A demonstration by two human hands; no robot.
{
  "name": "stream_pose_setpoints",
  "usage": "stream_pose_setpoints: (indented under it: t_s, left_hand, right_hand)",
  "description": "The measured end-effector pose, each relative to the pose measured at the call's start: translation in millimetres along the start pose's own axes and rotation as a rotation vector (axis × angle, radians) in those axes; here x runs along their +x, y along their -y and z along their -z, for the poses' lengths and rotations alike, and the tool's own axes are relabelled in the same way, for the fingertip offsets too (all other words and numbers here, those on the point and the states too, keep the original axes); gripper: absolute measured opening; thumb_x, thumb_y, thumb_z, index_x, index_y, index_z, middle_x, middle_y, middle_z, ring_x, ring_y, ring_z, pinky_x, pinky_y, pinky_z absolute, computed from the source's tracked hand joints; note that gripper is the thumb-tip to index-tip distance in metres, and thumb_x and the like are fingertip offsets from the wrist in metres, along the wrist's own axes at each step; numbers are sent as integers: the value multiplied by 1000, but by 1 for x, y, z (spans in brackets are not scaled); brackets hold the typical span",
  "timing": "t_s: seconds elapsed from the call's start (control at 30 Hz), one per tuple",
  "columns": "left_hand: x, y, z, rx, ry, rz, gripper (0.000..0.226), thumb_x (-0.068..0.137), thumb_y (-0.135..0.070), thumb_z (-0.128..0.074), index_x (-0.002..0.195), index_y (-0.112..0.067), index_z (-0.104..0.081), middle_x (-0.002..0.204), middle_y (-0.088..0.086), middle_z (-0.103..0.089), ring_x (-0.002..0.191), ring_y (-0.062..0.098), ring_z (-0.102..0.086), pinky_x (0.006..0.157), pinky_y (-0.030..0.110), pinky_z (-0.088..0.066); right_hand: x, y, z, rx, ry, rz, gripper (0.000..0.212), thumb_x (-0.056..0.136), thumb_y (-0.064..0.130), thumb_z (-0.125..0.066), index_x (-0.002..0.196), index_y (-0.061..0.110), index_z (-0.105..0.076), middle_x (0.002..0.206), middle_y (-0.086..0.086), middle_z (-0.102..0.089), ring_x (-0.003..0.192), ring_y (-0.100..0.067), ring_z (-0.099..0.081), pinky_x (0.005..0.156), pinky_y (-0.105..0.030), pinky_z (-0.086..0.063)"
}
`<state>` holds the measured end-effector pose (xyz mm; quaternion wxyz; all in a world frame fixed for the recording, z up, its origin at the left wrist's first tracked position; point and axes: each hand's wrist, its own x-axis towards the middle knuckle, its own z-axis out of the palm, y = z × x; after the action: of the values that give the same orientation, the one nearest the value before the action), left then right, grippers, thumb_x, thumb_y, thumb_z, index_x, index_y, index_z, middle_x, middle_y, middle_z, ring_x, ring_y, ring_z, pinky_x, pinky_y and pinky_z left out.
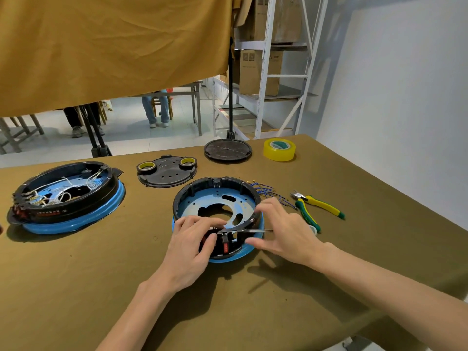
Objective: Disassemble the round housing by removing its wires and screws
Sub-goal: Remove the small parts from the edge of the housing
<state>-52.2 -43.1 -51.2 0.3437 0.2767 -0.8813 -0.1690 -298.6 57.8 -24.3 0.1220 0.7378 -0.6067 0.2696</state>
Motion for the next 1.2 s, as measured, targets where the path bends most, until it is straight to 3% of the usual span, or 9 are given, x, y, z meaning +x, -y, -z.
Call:
stream_pose_setpoints:
  t_s: [0.1,0.17,0.3,0.4,0.53,0.63,0.77,0.93,1.2]
  left_hand:
    - [1,0,-2,0,-11,4,29,98,-32,-48,121,-34,-65,110,-41,-45,121,-24,-25,101,18,-23]
    - [2,-1,-2,15,-19,-4,28,98,-32,-48,120,-34,-65,108,-37,-49,118,-22,-30,101,18,-23]
    - [0,0,-3,56,-35,-24,30,99,-35,-45,121,-36,-66,111,-26,-60,111,-4,-46,102,24,-26]
    - [0,1,-3,60,-35,-36,32,100,-37,-41,120,-35,-66,112,-24,-63,113,0,-50,105,25,-27]
    - [-1,2,-2,73,-34,-52,35,99,-37,-40,119,-35,-68,115,-23,-66,116,-1,-51,107,23,-26]
    - [-1,3,-3,85,-40,-66,31,101,-35,-44,119,-35,-69,116,-23,-67,116,0,-52,106,20,-24]
    - [-1,3,-5,90,-54,-61,31,99,-33,-47,120,-34,-69,116,-21,-68,115,0,-52,107,12,-17]
    - [0,4,-5,92,-52,-68,35,100,-38,-43,120,-33,-70,116,-21,-68,114,0,-53,107,11,-19]
    - [-1,7,-7,128,-59,-79,34,102,-43,-42,123,-37,-67,118,-21,-68,114,0,-52,104,18,-24]
  right_hand:
    - [-14,6,8,110,4,-196,29,91,59,-60,95,32,-50,77,12,-57,60,-7,-50,52,-15,-36]
    - [-18,20,4,266,99,-273,25,94,59,-57,83,37,-52,68,11,-57,62,-5,-52,52,-17,-38]
    - [-19,55,-13,211,131,-242,36,87,70,-55,94,35,-56,75,16,-58,68,-5,-56,55,-16,-42]
    - [-9,71,-21,91,76,-245,42,87,74,-52,91,32,-58,75,18,-56,64,0,-52,56,-12,-40]
    - [-2,80,-24,83,37,-185,32,98,53,-53,86,25,-64,78,13,-63,68,-5,-56,63,-23,-51]
    - [-4,82,-23,112,-1,-134,22,95,39,-54,82,24,-61,75,13,-61,66,-7,-56,60,-27,-50]
    - [4,80,-21,-29,42,-246,44,91,63,-43,84,25,-63,76,11,-65,65,-7,-56,57,-22,-49]
    - [2,82,-27,80,11,-245,28,93,47,-56,83,24,-67,73,12,-64,63,-6,-56,58,-19,-49]
    - [-9,69,-9,346,-34,-265,15,89,38,-56,78,29,-51,63,10,-56,56,-12,-53,50,-18,-38]
